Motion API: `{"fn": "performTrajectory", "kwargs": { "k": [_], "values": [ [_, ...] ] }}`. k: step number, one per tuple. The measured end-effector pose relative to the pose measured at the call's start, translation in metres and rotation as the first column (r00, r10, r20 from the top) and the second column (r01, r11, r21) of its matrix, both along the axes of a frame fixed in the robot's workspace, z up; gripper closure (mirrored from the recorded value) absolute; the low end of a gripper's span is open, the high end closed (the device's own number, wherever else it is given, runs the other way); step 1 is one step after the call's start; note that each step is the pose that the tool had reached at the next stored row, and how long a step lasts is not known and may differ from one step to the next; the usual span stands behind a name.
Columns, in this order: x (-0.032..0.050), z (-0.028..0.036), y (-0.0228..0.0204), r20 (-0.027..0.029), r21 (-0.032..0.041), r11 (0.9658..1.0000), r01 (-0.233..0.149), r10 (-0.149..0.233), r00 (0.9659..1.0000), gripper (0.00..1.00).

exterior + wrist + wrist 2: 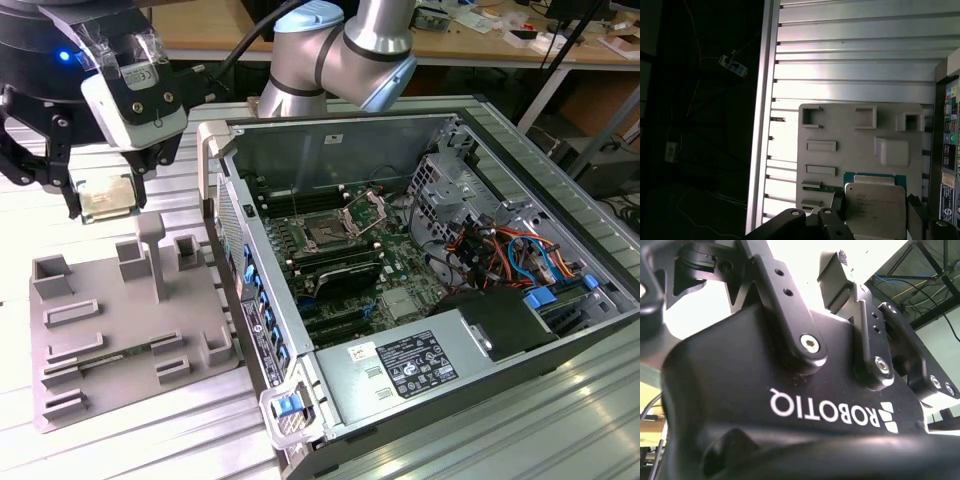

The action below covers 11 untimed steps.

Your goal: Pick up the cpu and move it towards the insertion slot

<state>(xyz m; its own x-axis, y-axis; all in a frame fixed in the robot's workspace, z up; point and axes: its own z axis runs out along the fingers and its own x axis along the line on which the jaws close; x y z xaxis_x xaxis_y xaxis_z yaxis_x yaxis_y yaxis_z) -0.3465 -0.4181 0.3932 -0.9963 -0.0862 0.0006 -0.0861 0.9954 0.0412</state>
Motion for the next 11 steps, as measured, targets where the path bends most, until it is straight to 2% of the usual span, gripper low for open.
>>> {"fn": "performTrajectory", "kwargs": {
  "k": [11],
  "values": [
    [0.0097,0.0000,0.0000,0.0000,0.0000,1.0000,0.000,0.000,1.0000,0.45]
  ]
}}
